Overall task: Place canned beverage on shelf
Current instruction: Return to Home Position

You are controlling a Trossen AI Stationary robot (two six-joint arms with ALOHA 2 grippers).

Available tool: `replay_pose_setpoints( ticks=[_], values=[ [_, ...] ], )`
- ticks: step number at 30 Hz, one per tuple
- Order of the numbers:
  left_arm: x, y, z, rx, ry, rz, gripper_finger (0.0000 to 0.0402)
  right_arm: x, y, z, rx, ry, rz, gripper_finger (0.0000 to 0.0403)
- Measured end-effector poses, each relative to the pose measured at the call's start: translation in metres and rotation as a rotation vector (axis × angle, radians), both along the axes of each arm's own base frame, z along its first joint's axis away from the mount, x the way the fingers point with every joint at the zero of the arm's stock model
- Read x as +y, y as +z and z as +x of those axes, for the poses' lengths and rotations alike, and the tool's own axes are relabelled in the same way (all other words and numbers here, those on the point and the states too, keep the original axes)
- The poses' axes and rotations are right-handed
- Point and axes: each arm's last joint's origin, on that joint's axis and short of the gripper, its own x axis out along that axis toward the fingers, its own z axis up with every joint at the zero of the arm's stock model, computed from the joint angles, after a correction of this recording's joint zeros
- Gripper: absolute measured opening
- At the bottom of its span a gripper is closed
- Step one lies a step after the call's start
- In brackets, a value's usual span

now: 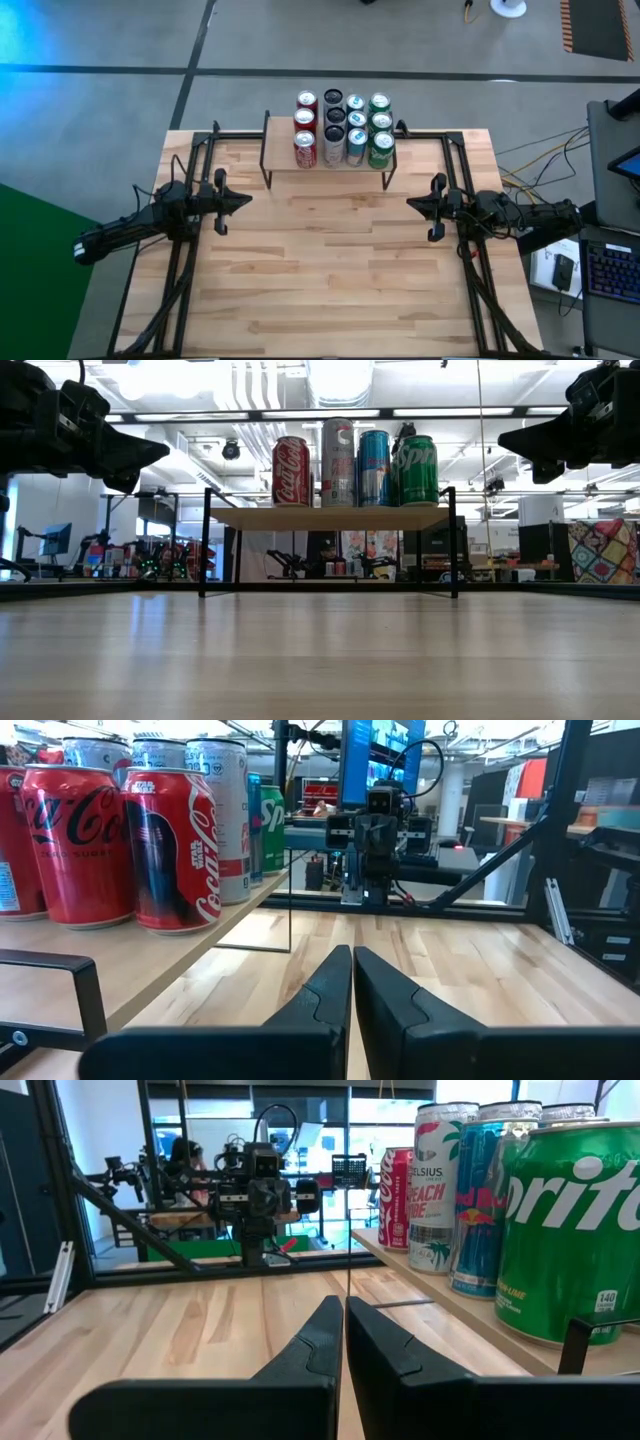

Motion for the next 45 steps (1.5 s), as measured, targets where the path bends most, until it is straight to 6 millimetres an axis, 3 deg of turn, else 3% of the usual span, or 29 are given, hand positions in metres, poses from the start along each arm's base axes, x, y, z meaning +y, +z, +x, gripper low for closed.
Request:
replay_pose_setpoints(
  ticks=[45],
  values=[
    [0.0033,-0.007,0.0091,0.122,0.002,-0.098,0.0,0.0,0.0,0.0,0.0,0.0,0.0,0.0009]
  ],
)
